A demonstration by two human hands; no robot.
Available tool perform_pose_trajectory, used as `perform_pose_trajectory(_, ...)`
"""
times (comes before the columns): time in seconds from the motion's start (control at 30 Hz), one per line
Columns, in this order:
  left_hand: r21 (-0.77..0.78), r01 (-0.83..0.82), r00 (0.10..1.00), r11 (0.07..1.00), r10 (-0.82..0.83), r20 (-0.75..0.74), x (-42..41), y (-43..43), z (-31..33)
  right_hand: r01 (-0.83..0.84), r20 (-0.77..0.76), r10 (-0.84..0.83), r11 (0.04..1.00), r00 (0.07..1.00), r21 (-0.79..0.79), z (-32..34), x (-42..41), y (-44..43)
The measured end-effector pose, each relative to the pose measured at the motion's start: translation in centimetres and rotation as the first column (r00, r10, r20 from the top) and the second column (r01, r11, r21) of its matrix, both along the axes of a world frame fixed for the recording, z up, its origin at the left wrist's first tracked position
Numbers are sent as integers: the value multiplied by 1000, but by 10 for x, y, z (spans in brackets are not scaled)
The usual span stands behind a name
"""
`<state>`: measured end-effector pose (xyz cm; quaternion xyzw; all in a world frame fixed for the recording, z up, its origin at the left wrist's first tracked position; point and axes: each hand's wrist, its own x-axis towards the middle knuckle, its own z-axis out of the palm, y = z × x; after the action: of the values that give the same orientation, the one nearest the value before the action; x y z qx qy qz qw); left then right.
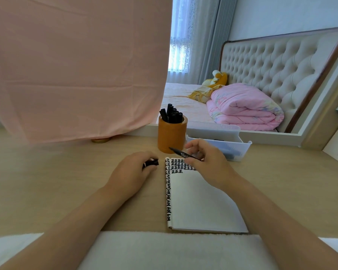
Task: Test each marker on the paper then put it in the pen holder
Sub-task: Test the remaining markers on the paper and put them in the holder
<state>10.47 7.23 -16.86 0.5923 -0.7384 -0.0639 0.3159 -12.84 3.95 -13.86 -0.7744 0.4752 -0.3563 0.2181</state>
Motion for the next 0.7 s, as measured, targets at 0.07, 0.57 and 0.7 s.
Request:
perform_pose_trajectory(0.07, 0, 12, 998, 1000, -12, -63, -2, 3, 3, -3, -94, -3, 997, 996, -72, -2, 0, 1)
perform_pose_trajectory(0.57, -80, 164, 986, 983, -165, 0, -9, 5, 4, -202, -227, 150, 953, 962, -224, -11, 3, 3)
perform_pose_trajectory(0.7, -70, 243, 970, 968, -244, -9, -6, 4, 4, -231, -259, 178, 954, 949, -191, -10, 5, 7)
